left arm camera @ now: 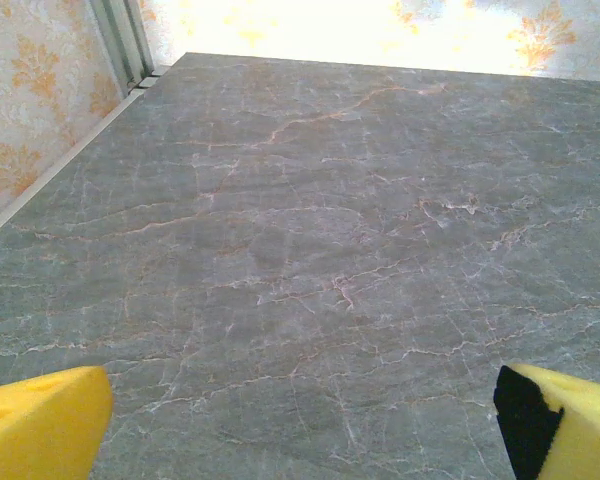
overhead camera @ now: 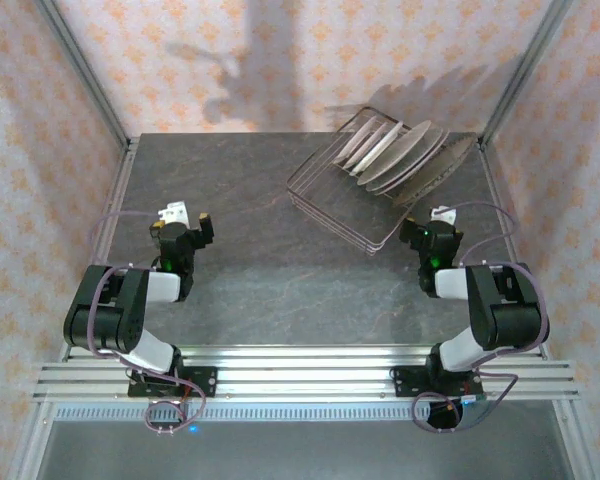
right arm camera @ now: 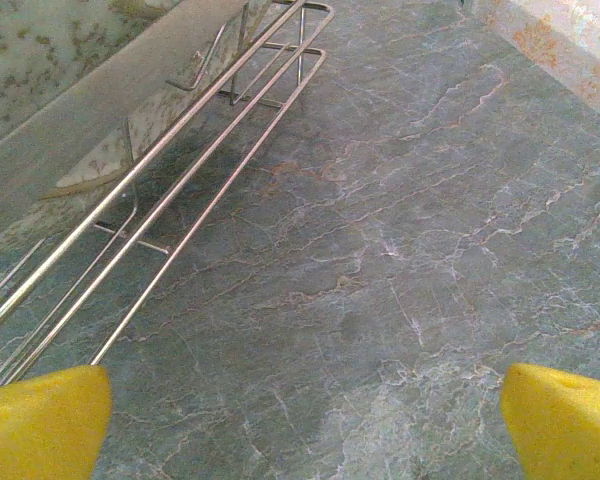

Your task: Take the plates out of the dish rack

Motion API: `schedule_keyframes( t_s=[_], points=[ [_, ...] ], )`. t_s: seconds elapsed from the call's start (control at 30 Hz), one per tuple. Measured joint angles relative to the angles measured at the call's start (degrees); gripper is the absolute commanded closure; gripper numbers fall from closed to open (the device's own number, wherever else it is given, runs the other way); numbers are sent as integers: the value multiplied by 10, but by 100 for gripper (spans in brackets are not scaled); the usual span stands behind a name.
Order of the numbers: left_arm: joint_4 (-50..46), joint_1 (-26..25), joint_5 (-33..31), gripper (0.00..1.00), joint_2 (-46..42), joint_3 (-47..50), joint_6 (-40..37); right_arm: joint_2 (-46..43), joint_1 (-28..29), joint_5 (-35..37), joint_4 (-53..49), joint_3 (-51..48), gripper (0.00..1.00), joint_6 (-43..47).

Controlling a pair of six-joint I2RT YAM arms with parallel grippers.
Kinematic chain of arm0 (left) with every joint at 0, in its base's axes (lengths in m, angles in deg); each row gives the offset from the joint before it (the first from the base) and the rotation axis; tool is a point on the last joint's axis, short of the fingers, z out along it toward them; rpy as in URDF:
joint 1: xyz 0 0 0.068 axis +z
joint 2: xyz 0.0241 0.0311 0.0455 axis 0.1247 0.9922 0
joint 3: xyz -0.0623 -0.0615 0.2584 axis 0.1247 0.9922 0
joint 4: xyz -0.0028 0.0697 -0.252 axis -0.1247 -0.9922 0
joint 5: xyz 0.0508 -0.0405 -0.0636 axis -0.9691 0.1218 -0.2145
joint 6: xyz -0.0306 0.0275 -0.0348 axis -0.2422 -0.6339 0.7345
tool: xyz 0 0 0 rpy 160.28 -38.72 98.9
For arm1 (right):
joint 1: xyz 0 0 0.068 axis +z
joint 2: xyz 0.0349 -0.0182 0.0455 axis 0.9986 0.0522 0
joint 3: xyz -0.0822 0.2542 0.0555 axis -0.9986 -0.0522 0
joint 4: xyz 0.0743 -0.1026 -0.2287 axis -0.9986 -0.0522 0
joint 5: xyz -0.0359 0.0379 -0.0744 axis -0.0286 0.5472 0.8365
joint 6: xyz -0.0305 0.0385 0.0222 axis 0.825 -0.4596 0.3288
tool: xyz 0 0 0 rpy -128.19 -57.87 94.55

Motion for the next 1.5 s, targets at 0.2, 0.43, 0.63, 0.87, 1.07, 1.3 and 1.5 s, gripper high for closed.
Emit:
schedule_keyframes(
  t_s=[0.2,0.43,0.63,0.87,1.07,1.3,1.5],
  points=[
    [0,0,0,0,0,0,0,0,0,0,0,0,1,0],
    [0,0,0,1,0,0,0,0,0,0,0,0,1,0],
    [0,0,0,1,0,0,0,0,0,0,0,0,1,0],
    [14,0,-25,1,-3,10,2,-96,1,79,-60,0,1,-31],
    [-4,-46,-95,1,-108,56,-14,-270,1,200,-129,7,1,-62],
    [-75,-74,-210,1,-244,-34,-24,-337,-1,267,-315,207,1,-42],
    [-403,-71,-200,1,-247,-377,185,-213,-4,203,-628,672,1,-199]
  ],
)
